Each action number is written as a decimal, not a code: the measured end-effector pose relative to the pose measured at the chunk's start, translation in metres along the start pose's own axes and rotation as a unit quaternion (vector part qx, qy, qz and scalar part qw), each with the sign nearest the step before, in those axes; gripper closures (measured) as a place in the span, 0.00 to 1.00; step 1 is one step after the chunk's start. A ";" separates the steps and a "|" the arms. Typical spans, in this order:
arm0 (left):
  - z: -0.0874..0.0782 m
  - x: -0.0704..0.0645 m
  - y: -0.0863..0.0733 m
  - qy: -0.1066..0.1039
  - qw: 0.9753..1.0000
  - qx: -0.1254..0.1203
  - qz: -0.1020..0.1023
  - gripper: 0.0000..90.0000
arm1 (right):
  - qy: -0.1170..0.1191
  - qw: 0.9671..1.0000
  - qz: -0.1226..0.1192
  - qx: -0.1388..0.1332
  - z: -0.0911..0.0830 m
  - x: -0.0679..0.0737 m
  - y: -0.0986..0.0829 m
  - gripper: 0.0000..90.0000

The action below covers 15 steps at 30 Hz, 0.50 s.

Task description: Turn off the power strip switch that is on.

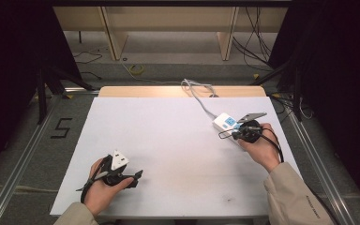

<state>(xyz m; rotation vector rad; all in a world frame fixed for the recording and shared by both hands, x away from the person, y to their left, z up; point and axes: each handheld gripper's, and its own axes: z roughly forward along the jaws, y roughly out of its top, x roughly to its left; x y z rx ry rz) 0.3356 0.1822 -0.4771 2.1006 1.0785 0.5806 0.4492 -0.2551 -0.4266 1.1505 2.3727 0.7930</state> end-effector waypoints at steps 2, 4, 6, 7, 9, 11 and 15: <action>0.000 0.000 0.000 0.000 1.000 0.000 0.000 0.23 | -0.002 1.000 -0.001 0.001 0.001 0.000 0.002 1.00; 0.000 0.000 0.000 -0.001 1.000 0.000 0.000 0.23 | -0.003 1.000 -0.001 0.001 0.001 0.000 0.003 1.00; 0.000 0.000 0.000 -0.001 1.000 0.000 0.001 0.23 | -0.003 1.000 0.000 0.001 0.002 -0.001 0.004 1.00; 0.000 0.000 0.000 -0.001 1.000 0.000 0.001 0.23 | -0.003 1.000 0.000 0.001 0.002 -0.001 0.005 1.00; 0.000 0.000 0.000 -0.001 1.000 0.000 0.001 0.23 | -0.004 1.000 0.001 0.002 0.003 -0.001 0.006 1.00; 0.000 0.000 0.000 -0.001 1.000 0.000 0.001 0.23 | -0.005 1.000 0.002 0.003 0.005 -0.002 0.007 1.00; 0.000 0.000 0.000 -0.001 1.000 0.000 0.001 0.23 | -0.007 1.000 0.003 0.004 0.006 -0.003 0.008 1.00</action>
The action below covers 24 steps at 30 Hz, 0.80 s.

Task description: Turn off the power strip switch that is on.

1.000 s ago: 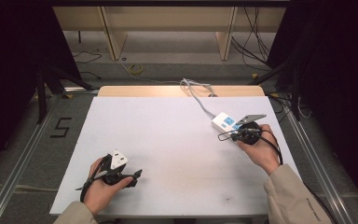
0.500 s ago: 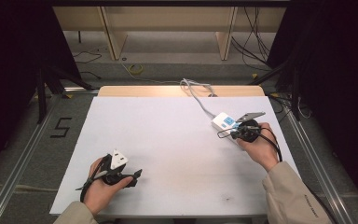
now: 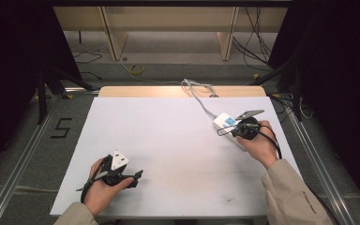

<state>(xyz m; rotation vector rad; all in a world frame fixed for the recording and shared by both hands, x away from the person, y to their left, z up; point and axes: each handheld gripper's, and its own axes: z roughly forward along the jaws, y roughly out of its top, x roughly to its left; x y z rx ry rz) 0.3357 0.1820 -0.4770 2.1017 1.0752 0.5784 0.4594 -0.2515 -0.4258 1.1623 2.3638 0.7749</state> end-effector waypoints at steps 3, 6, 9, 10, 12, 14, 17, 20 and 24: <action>0.000 0.000 0.000 0.000 1.000 0.001 0.000 0.23 | -0.001 1.000 0.001 0.000 0.001 -0.002 0.002 1.00; 0.000 -0.001 0.000 0.000 1.000 0.000 0.000 0.23 | -0.002 1.000 0.004 0.002 0.002 -0.003 0.003 1.00; 0.000 -0.001 0.000 -0.001 1.000 0.000 -0.001 0.23 | -0.003 1.000 0.004 0.003 0.003 -0.004 0.005 1.00; 0.000 -0.001 0.000 0.000 1.000 0.000 0.000 0.23 | -0.003 1.000 0.003 0.003 0.003 -0.005 0.007 1.00; 0.000 -0.001 0.000 -0.001 1.000 0.000 0.000 0.23 | -0.003 1.000 0.003 0.002 0.004 -0.005 0.008 1.00; 0.000 -0.001 0.000 -0.001 1.000 0.000 -0.001 0.23 | -0.004 1.000 0.004 0.004 0.005 -0.006 0.010 1.00; 0.000 -0.001 0.000 -0.001 1.000 0.000 -0.001 0.23 | -0.004 1.000 0.004 0.005 0.007 -0.007 0.011 1.00; 0.001 -0.001 0.000 -0.001 1.000 0.000 -0.001 0.23 | -0.004 1.000 0.003 0.007 0.009 -0.007 0.013 1.00; 0.001 -0.001 0.000 -0.002 1.000 0.000 -0.002 0.23 | -0.004 1.000 0.004 0.009 0.013 -0.008 0.015 1.00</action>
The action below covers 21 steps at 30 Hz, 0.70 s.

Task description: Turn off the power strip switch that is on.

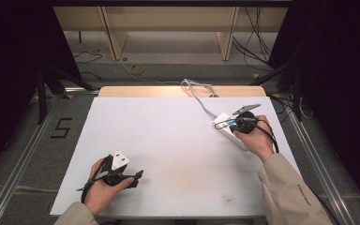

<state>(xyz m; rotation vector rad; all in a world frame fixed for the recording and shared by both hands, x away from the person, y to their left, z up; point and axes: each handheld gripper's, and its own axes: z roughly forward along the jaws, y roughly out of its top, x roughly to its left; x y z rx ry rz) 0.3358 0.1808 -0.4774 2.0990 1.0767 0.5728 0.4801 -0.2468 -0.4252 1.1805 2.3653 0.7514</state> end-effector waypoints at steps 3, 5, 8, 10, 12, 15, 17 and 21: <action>0.000 0.000 0.000 -0.001 1.000 0.000 0.000 0.23 | 0.000 1.000 0.000 0.001 0.001 -0.001 0.001 1.00; 0.000 0.000 0.000 -0.001 1.000 0.001 0.000 0.23 | 0.001 1.000 0.000 0.002 0.003 -0.001 0.002 1.00; 0.000 0.000 0.000 0.000 1.000 0.000 0.000 0.23 | 0.002 1.000 0.000 0.002 0.005 -0.001 0.004 1.00; 0.000 0.000 0.000 -0.001 1.000 0.000 0.000 0.23 | 0.001 1.000 -0.001 0.003 0.006 -0.001 0.005 1.00; 0.000 0.000 0.000 -0.001 1.000 0.000 0.000 0.23 | 0.001 1.000 -0.001 0.004 0.007 -0.001 0.006 1.00; 0.000 0.000 0.000 -0.001 1.000 -0.001 0.001 0.23 | 0.001 1.000 0.000 0.006 0.008 -0.001 0.007 1.00; 0.000 -0.001 0.000 -0.001 1.000 0.000 0.002 0.23 | 0.000 1.000 -0.001 0.008 0.009 -0.002 0.008 1.00; 0.000 -0.001 0.000 -0.002 1.000 0.000 0.002 0.23 | 0.000 1.000 0.000 0.009 0.011 -0.003 0.010 1.00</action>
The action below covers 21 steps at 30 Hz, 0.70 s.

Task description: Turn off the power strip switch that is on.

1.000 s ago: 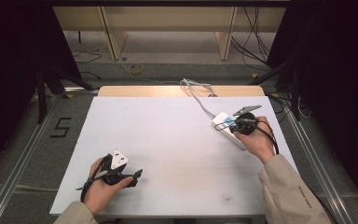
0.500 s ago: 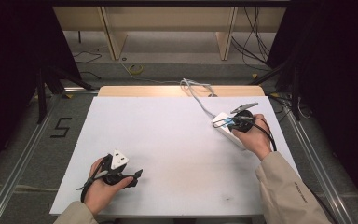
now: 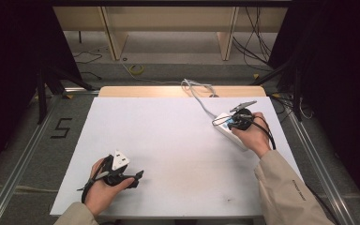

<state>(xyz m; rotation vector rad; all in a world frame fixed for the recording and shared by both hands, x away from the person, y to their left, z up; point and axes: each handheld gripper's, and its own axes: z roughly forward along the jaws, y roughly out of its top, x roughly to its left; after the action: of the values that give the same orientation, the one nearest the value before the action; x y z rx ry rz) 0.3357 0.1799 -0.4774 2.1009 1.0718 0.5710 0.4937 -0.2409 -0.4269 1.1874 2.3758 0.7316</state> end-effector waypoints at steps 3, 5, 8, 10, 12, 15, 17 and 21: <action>0.000 0.000 0.000 0.000 1.000 0.000 0.000 0.23 | -0.001 1.000 0.000 0.000 0.001 -0.001 0.000 1.00; 0.000 0.000 0.000 0.000 1.000 0.000 0.000 0.23 | -0.002 1.000 0.001 0.002 0.002 -0.002 0.001 1.00; 0.000 0.000 0.000 0.000 1.000 0.000 0.000 0.23 | -0.002 1.000 0.002 0.004 0.003 -0.002 0.001 1.00; 0.000 0.000 0.000 0.000 1.000 0.000 0.000 0.23 | -0.002 1.000 0.003 0.005 0.004 -0.003 0.002 1.00; 0.000 0.000 0.000 0.000 1.000 0.000 0.000 0.23 | -0.003 1.000 0.004 0.005 0.004 -0.003 0.003 1.00; 0.000 0.000 0.000 0.000 1.000 0.000 -0.001 0.23 | -0.004 1.000 0.004 0.005 0.004 -0.004 0.005 1.00; 0.000 0.000 0.000 0.000 1.000 0.000 -0.001 0.23 | -0.005 1.000 0.005 0.007 0.005 -0.004 0.006 1.00; 0.000 0.000 0.000 0.000 1.000 -0.001 -0.001 0.23 | -0.004 1.000 0.008 0.011 0.007 -0.006 0.007 1.00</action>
<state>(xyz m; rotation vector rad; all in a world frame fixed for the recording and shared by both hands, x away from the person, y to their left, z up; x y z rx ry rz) 0.3357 0.1801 -0.4773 2.0993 1.0724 0.5709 0.5055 -0.2404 -0.4281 1.2168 2.3766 0.7045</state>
